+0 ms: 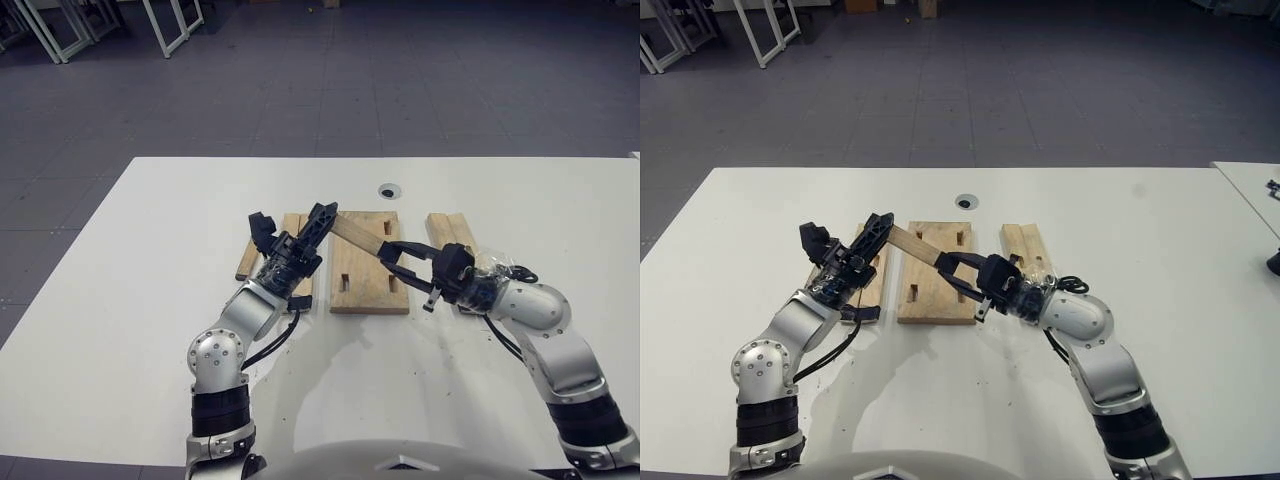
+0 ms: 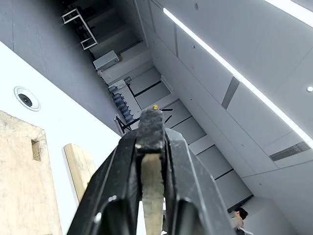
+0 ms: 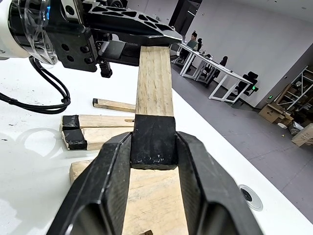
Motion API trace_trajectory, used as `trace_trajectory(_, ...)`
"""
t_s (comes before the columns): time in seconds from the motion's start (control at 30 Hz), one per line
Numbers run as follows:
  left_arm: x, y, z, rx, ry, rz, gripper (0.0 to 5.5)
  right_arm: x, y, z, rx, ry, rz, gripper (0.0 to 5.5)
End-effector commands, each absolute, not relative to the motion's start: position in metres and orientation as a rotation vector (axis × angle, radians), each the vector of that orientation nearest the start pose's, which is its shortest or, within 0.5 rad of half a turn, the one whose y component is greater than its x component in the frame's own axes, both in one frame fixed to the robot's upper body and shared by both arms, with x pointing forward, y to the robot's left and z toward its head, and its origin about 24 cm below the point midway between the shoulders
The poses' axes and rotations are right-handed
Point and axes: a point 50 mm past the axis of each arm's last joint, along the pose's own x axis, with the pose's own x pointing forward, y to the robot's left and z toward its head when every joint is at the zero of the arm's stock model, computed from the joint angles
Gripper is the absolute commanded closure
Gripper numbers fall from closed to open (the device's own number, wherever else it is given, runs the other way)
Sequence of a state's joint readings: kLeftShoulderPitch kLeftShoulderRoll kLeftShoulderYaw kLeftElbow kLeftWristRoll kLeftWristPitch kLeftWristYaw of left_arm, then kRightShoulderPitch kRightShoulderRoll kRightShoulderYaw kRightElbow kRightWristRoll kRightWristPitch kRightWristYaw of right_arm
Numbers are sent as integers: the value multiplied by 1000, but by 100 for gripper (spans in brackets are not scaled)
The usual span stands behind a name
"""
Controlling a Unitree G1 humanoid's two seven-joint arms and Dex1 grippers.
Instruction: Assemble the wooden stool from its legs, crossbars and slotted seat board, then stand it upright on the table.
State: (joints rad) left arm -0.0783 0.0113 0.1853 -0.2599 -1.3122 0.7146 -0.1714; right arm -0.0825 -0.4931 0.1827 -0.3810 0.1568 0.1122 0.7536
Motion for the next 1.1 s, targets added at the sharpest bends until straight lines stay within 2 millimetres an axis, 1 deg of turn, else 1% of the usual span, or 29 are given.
trace_trajectory(0.03, 248, 140, 98, -1165, 140, -579, 505, 232, -129, 123, -461, -150, 1031, 421)
trace_trajectory(0.07, 248, 141, 97, -1166, 142, -579, 505, 233, -128, 123, -464, -150, 1030, 421)
trace_trajectory(0.1, 248, 141, 97, -1164, 143, -577, 505, 234, -127, 123, -470, -153, 1023, 381)
trace_trajectory(0.13, 249, 143, 97, -1159, 139, -566, 505, 234, -128, 122, -481, -151, 1015, 374)
trace_trajectory(0.17, 250, 146, 97, -1153, 132, -549, 506, 235, -130, 121, -493, -146, 1009, 350)
trace_trajectory(0.2, 252, 151, 97, -1143, 121, -527, 506, 236, -133, 119, -515, -135, 992, 335)
trace_trajectory(0.27, 258, 166, 98, -1071, 83, -445, 506, 239, -142, 114, -555, -95, 946, 307)
trace_trajectory(0.37, 266, 196, 102, -732, -40, -213, 506, 244, -153, 107, -575, -45, 871, 306)
trace_trajectory(0.4, 267, 204, 104, -624, -74, -131, 506, 245, -155, 105, -576, -31, 854, 306)
trace_trajectory(0.43, 267, 206, 105, -522, -101, -63, 506, 244, -156, 102, -568, -19, 846, 306)
trace_trajectory(0.47, 267, 202, 108, -432, -125, -32, 506, 242, -156, 99, -552, -10, 848, 306)
trace_trajectory(0.53, 267, 182, 108, -299, -146, -31, 506, 236, -154, 93, -535, 6, 859, 306)
trace_trajectory(0.6, 266, 169, 107, -237, -155, -32, 506, 234, -154, 90, -530, 16, 860, 306)
trace_trajectory(0.67, 265, 162, 104, -195, -140, -25, 506, 234, -155, 88, -526, 24, 852, 306)
trace_trajectory(0.73, 264, 160, 103, -161, -126, -12, 506, 233, -155, 87, -524, 31, 848, 306)
trace_trajectory(0.83, 264, 165, 102, -105, -118, 12, 506, 232, -157, 85, -532, 41, 849, 306)
trace_trajectory(0.9, 264, 167, 96, -88, -92, 10, 506, 232, -157, 84, -538, 43, 848, 306)
trace_trajectory(0.97, 264, 166, 88, -81, -58, -5, 506, 232, -157, 83, -542, 44, 847, 306)
trace_trajectory(1.03, 265, 163, 70, -93, 5, -25, 506, 232, -157, 83, -542, 44, 844, 306)
trace_trajectory(1.1, 266, 165, 56, -86, 52, -31, 506, 233, -157, 83, -544, 43, 842, 306)
